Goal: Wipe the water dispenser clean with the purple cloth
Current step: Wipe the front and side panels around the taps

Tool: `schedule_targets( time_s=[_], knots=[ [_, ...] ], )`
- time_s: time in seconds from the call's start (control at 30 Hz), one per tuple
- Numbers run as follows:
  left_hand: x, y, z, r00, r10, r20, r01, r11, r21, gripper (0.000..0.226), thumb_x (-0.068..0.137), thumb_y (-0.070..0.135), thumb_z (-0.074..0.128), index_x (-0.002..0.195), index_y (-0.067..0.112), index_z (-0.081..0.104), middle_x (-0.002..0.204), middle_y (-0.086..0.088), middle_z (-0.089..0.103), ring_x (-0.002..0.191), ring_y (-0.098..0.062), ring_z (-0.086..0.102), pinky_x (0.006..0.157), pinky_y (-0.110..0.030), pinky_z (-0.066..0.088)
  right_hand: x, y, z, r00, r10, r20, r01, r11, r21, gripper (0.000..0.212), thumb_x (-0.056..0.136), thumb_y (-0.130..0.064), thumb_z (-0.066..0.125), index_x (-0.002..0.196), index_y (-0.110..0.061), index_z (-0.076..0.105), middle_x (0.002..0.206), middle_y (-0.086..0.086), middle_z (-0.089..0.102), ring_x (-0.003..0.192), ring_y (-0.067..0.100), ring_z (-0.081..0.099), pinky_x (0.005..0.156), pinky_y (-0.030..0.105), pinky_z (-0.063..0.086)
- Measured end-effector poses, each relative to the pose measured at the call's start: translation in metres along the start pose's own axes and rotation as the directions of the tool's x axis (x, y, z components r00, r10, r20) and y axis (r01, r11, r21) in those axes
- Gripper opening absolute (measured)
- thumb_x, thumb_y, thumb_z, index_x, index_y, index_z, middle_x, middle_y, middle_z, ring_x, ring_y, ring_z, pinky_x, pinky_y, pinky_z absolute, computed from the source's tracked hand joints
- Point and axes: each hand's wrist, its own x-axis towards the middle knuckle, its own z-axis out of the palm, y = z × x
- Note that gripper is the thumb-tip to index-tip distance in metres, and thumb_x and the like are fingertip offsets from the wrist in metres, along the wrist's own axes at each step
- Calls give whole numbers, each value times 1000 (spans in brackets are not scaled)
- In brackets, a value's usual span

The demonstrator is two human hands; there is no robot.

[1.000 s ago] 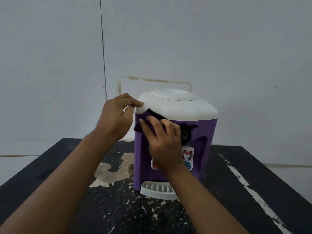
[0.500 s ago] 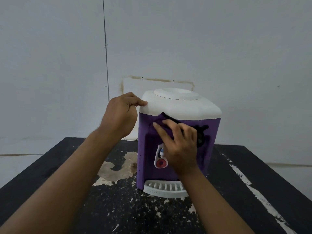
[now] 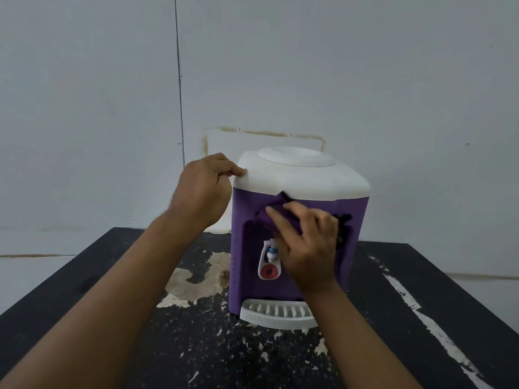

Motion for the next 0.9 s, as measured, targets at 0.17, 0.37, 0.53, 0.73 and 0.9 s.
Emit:
schedule_targets(
  time_s=[0.17, 0.37, 0.53, 0.73, 0.9],
  knots=[
    [1, 2, -1, 1000, -23, 2, 23, 999, -26, 54, 87, -8, 35, 104, 8, 85, 104, 5, 73, 95, -4, 64, 83, -4, 45, 41, -27, 18, 999, 32, -19, -31, 999, 41, 25, 109, -15, 64, 128, -16, 81, 120, 9, 75, 105, 30, 53, 86, 45, 42],
    [2, 4, -1, 999, -39, -8, 39, 999, 5, 62, 80, 8, 29, 104, 12, 85, 102, 11, 70, 97, -6, 61, 89, -12, 47, 10, -43, 31, 949, -276, 151, 264, 960, 96, 28, 106, -16, 63, 130, -15, 78, 128, 7, 74, 110, 29, 61, 95, 45, 45],
    [0, 4, -2, 999, -35, -2, 34, 999, -20, 66, 76, 6, 26, 106, 12, 85, 106, 4, 76, 101, -12, 66, 95, -26, 52, -27, 4, 3, 990, -119, 80, 115, 992, 51, 29, 94, -13, 78, 122, -20, 84, 118, 8, 79, 100, 30, 62, 84, 45, 47],
    [0, 2, -1, 999, -45, -6, 45, 999, 6, 63, 81, -18, 36, 107, 12, 85, 107, 4, 75, 101, -11, 65, 90, -12, 49, 9, 10, -1, 996, 87, -22, -84, 991, 100, 23, 105, -17, 75, 126, -15, 84, 112, 12, 77, 97, 31, 63, 78, 44, 45],
    [2, 2, -3, 1000, -22, 15, 22, 999, 35, 63, 82, -19, 37, 107, 12, 85, 108, 4, 75, 106, -18, 68, 98, -33, 55, 25, -26, 19, 996, -83, 21, 82, 997, 6, 22, 106, -15, 69, 121, -19, 83, 116, 7, 77, 95, 32, 65, 81, 44, 42]
  ],
)
